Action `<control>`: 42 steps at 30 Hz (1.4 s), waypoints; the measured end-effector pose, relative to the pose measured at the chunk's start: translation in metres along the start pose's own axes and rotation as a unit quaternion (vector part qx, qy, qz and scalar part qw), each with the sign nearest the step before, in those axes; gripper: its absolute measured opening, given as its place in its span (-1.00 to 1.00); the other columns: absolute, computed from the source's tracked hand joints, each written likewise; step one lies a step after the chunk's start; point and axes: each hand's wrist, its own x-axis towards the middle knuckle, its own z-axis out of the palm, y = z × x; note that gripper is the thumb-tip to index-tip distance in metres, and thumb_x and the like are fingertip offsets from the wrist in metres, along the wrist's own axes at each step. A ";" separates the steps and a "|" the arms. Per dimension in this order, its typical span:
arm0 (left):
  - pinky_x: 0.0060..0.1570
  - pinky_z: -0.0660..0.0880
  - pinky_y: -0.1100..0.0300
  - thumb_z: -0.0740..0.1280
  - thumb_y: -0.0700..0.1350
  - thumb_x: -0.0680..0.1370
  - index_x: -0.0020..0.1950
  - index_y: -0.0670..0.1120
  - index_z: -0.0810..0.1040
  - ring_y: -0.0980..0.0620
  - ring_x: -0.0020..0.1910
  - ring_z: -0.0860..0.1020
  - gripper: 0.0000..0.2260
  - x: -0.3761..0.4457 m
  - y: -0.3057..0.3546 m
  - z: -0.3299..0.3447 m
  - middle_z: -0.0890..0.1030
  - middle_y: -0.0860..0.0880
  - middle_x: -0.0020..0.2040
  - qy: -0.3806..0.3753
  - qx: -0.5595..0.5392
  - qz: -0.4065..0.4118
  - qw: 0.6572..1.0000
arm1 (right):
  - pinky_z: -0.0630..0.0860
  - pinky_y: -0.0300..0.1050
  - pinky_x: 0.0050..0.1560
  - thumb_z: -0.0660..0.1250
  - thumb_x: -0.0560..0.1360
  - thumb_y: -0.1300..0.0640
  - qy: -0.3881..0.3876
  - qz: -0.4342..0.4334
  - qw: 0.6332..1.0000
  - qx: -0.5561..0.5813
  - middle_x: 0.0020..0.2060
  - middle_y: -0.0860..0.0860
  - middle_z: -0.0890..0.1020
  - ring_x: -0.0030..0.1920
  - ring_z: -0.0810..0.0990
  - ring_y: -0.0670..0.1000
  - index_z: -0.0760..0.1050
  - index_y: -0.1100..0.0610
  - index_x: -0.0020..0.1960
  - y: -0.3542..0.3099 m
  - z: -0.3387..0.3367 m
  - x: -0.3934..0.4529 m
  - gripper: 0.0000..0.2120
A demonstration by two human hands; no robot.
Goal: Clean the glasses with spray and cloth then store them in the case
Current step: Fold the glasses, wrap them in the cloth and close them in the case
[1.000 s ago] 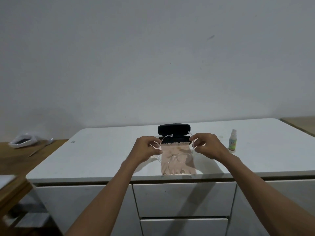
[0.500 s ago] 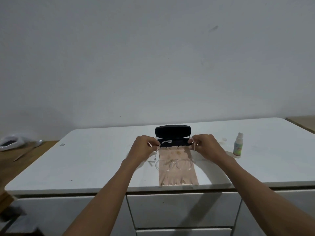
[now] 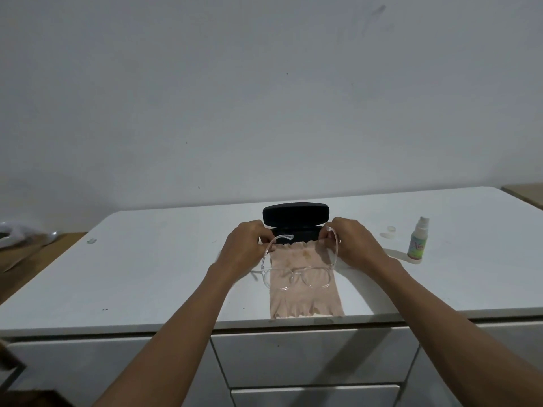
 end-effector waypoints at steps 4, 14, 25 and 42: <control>-0.20 0.54 0.03 0.51 -0.10 0.46 -0.17 0.03 0.74 0.02 -0.23 0.55 -0.97 -0.001 -0.001 0.000 0.60 0.06 -0.21 0.007 0.000 0.010 1.000 | 0.54 0.12 -0.10 0.29 0.55 0.18 -0.007 0.000 1.000 0.009 -0.16 0.03 0.56 -0.11 0.56 0.12 0.60 0.12 -0.09 -0.001 -0.001 0.000 -0.88; -0.27 0.44 0.22 0.42 -0.09 0.52 -0.15 0.07 0.67 0.14 -0.22 0.55 -0.92 -0.007 -0.004 -0.001 0.56 0.17 -0.18 0.005 0.019 0.002 1.000 | 0.55 0.07 -0.06 0.37 0.57 0.12 -0.020 0.001 0.999 0.047 -0.13 0.03 0.61 -0.11 0.57 0.08 0.61 0.11 -0.08 -0.005 -0.007 -0.003 -0.91; -0.40 0.30 0.25 0.41 -0.17 0.49 -0.43 0.05 0.50 0.16 -0.31 0.61 -0.70 -0.010 0.003 -0.003 0.53 0.16 -0.45 -0.003 0.045 -0.102 0.994 | 0.58 0.14 -0.08 0.39 0.53 0.16 -0.014 0.006 0.997 0.072 -0.20 0.03 0.65 -0.16 0.61 0.09 0.61 0.12 -0.14 -0.004 -0.005 -0.002 -0.91; -0.28 0.45 0.22 0.28 -0.27 0.38 -0.36 0.01 0.66 0.15 -0.27 0.60 -0.74 -0.007 0.011 0.002 0.65 0.18 -0.38 -0.026 -0.076 -0.225 0.971 | 0.47 -0.17 -0.15 0.43 0.52 0.18 -0.046 0.018 0.993 0.107 -0.24 -0.15 0.60 -0.18 0.58 -0.08 0.58 0.02 -0.21 -0.001 -0.004 0.003 -0.85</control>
